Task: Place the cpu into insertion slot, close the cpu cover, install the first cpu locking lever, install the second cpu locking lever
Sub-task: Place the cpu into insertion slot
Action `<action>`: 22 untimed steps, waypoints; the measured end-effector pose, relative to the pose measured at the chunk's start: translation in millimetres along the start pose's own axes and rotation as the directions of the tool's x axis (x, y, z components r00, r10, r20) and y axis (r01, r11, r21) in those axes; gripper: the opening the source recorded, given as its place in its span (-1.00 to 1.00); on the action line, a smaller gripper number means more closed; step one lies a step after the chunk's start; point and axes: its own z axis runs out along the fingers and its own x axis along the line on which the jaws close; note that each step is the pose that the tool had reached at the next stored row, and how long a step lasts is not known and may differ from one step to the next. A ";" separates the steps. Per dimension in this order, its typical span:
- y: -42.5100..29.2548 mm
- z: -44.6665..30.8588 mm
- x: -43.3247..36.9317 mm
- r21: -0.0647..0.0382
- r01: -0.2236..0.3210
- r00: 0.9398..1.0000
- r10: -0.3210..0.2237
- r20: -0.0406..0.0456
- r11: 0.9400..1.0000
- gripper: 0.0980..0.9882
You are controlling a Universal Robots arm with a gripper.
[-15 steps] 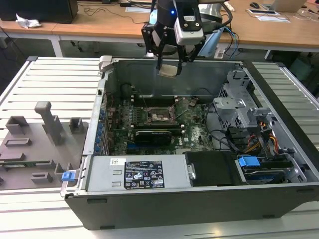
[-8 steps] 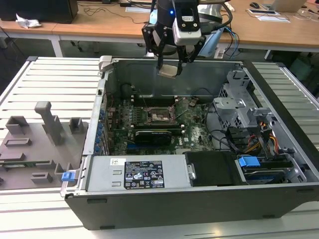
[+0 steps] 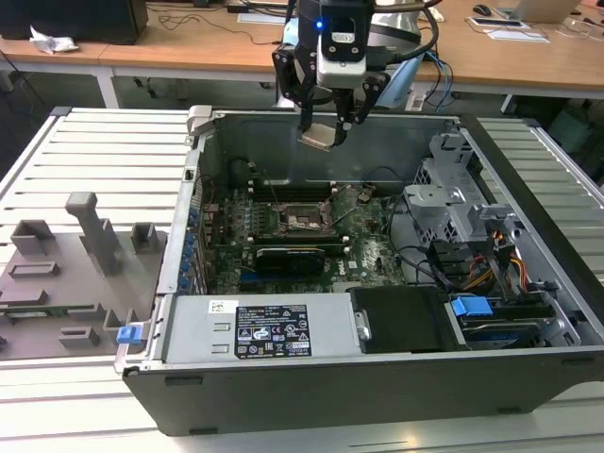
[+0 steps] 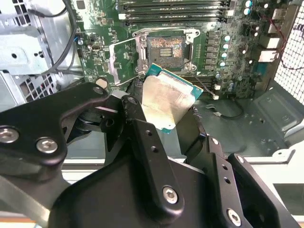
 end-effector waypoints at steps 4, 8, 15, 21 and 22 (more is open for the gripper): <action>-1.0 0.3 1.5 0.000 -0.019 1.000 0.019 0.002 1.000 -0.03; -1.5 0.6 2.2 -0.001 -0.042 0.999 0.042 0.004 0.999 -0.03; -1.7 1.5 2.3 -0.002 -0.085 0.996 0.085 0.008 0.996 -0.03; -1.7 2.3 2.3 -0.003 -0.126 0.992 0.126 0.011 0.992 -0.03; -1.8 2.4 2.3 -0.003 -0.132 0.991 0.132 0.012 0.991 -0.03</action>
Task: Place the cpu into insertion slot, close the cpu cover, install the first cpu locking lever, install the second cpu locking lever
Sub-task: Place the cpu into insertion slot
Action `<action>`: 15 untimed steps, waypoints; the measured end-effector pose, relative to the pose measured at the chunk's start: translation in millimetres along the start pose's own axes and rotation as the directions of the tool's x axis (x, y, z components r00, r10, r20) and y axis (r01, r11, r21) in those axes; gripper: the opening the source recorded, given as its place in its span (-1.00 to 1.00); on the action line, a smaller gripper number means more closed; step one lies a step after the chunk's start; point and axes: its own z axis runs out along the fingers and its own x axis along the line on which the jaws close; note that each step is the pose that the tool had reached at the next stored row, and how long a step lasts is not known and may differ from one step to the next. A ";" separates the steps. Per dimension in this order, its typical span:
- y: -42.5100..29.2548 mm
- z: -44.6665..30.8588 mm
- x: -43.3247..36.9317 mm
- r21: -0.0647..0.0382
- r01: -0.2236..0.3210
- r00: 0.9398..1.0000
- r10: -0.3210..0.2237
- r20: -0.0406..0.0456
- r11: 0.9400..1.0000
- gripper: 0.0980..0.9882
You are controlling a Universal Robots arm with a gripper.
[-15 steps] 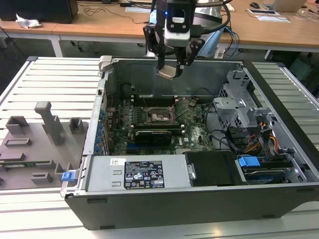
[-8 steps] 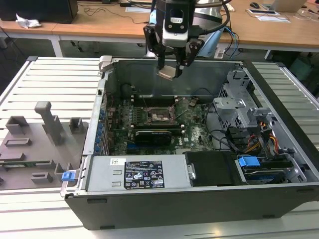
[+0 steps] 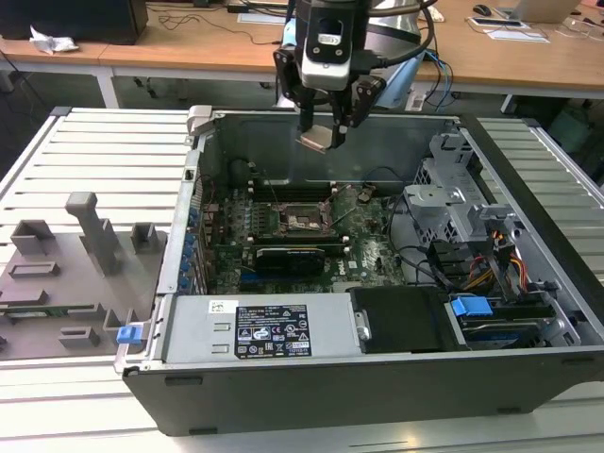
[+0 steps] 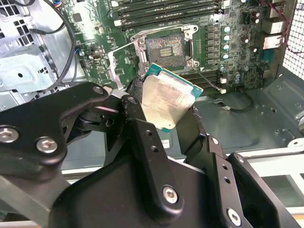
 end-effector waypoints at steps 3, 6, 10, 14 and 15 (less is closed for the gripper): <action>0.0 0.3 0.0 0.000 -0.023 1.000 0.023 0.002 1.000 -0.03; -0.1 0.8 0.0 -0.001 -0.055 0.998 0.055 0.005 0.999 -0.03; -0.3 1.8 0.1 -0.002 -0.108 0.994 0.108 0.010 0.994 -0.03; -2.2 1.9 2.3 -0.003 -0.120 0.993 0.120 0.011 0.993 -0.03; -2.7 2.1 2.9 -0.003 -0.125 0.992 0.125 0.011 0.992 -0.03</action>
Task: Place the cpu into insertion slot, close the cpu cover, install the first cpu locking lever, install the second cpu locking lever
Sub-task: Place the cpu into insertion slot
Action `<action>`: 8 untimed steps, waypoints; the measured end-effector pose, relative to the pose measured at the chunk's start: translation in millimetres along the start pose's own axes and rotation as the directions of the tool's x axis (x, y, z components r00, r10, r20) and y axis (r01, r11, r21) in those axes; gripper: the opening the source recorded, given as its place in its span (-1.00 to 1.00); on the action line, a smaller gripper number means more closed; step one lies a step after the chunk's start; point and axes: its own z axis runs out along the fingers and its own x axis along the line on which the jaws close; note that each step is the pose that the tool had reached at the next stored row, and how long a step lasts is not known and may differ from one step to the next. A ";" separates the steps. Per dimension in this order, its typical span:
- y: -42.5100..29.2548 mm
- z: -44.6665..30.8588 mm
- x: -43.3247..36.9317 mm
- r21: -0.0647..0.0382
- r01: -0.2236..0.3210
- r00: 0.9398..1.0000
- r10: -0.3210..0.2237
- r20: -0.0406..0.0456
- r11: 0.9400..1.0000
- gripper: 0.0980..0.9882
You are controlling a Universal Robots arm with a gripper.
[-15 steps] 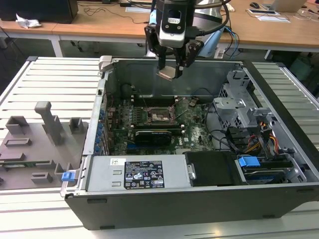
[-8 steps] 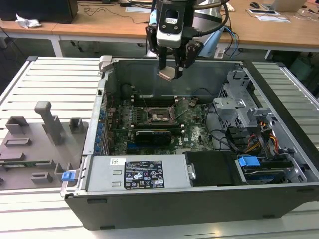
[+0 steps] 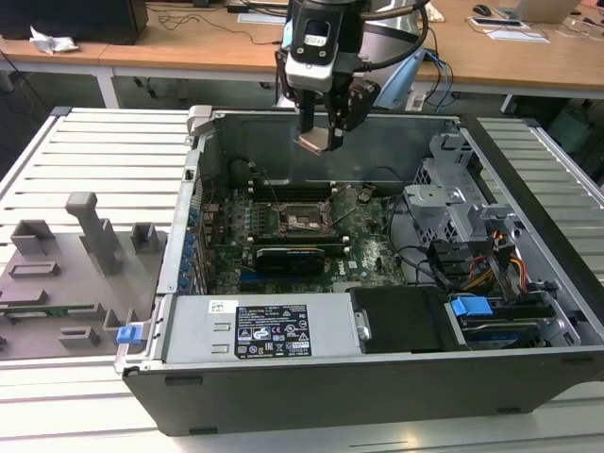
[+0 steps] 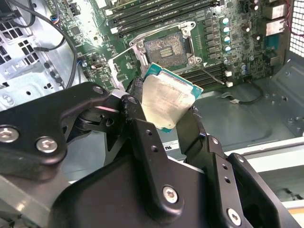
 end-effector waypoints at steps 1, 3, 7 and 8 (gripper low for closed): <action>0.0 0.3 0.0 0.000 -0.005 1.000 0.005 0.000 1.000 -0.03; -0.1 0.7 0.0 0.000 -0.017 1.000 0.017 0.002 1.000 -0.03; -0.2 2.1 0.0 -0.001 -0.053 0.999 0.053 0.005 0.999 -0.03; -0.3 2.3 0.0 -0.001 -0.059 0.998 0.059 0.005 0.998 -0.03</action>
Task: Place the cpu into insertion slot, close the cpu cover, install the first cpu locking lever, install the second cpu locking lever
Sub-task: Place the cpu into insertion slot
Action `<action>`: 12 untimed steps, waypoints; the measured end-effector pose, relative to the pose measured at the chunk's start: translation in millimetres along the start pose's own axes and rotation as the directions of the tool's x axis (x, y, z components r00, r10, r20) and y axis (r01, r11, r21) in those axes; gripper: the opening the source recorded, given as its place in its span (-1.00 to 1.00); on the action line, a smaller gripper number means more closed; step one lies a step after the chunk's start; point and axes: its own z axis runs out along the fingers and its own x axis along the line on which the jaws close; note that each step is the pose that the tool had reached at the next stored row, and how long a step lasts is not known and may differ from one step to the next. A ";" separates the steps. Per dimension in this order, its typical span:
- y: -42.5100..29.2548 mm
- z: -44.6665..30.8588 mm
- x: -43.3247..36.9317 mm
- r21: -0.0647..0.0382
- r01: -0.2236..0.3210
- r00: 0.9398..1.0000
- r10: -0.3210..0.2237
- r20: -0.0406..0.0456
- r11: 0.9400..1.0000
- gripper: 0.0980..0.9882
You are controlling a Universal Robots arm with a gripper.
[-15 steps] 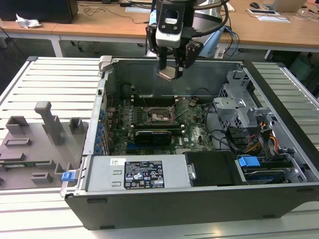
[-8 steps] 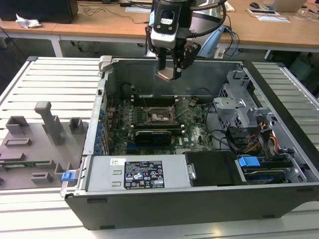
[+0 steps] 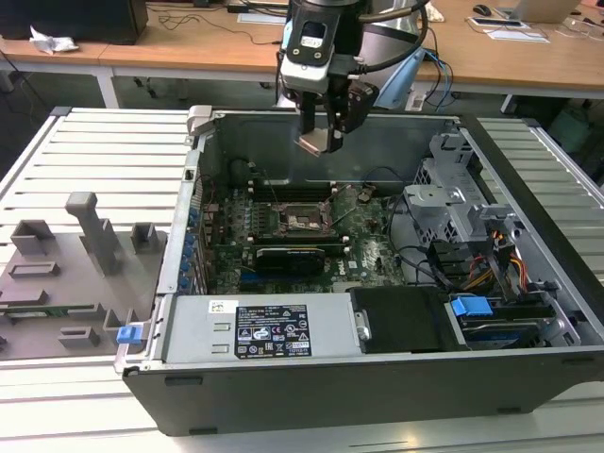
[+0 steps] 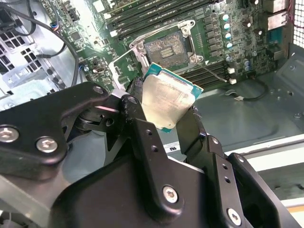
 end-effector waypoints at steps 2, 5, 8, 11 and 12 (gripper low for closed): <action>-0.1 0.8 0.0 0.000 -0.020 1.000 0.020 0.002 1.000 -0.03; -0.1 1.4 0.0 -0.001 -0.025 1.000 0.025 0.002 1.000 -0.03; -0.4 3.5 0.0 0.002 -0.026 1.000 0.026 0.000 1.000 -0.03; -0.5 6.6 -0.1 0.004 -0.029 1.000 0.029 0.000 1.000 -0.03; -0.6 6.9 -0.1 0.004 -0.033 0.999 0.033 0.001 0.999 -0.03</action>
